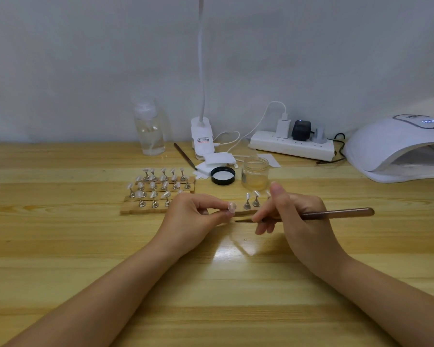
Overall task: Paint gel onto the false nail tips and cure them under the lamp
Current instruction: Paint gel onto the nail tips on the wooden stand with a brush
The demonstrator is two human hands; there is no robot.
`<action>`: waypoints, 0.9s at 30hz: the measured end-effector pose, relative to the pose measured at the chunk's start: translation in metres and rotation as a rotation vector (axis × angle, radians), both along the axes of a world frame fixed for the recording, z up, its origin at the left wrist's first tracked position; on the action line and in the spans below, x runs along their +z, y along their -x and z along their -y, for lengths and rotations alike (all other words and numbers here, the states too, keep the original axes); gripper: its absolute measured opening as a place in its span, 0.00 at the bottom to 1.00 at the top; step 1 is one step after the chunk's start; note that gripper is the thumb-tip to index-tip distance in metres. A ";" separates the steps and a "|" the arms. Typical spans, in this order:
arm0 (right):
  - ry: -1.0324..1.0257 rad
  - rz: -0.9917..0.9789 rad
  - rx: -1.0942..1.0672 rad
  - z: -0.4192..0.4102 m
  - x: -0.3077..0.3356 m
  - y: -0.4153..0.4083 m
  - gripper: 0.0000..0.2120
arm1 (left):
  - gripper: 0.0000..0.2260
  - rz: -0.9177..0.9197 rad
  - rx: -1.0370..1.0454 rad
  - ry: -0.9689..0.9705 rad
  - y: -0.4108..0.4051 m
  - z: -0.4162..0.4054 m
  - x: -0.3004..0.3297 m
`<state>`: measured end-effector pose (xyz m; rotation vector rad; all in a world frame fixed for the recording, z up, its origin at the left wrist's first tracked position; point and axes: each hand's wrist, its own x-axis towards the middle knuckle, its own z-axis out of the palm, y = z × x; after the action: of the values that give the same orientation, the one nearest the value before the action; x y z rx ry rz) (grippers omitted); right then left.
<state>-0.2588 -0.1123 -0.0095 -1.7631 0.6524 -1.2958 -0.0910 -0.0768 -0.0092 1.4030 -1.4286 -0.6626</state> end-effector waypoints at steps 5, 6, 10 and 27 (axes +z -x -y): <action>0.045 -0.022 -0.019 0.002 0.000 0.000 0.17 | 0.04 0.007 0.026 -0.008 0.000 0.001 -0.001; 0.029 -0.032 0.000 0.001 0.001 -0.001 0.18 | 0.04 0.009 0.028 -0.010 0.000 0.001 -0.001; 0.019 0.003 0.005 0.000 0.000 0.001 0.19 | 0.04 0.001 0.042 -0.018 0.001 0.001 -0.001; 0.085 -0.016 -0.058 0.002 0.000 -0.001 0.16 | 0.06 -0.004 0.072 0.038 0.004 -0.004 0.003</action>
<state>-0.2580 -0.1140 -0.0099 -1.8366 0.6707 -1.3682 -0.0948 -0.0731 -0.0058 1.4162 -1.3745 -0.5896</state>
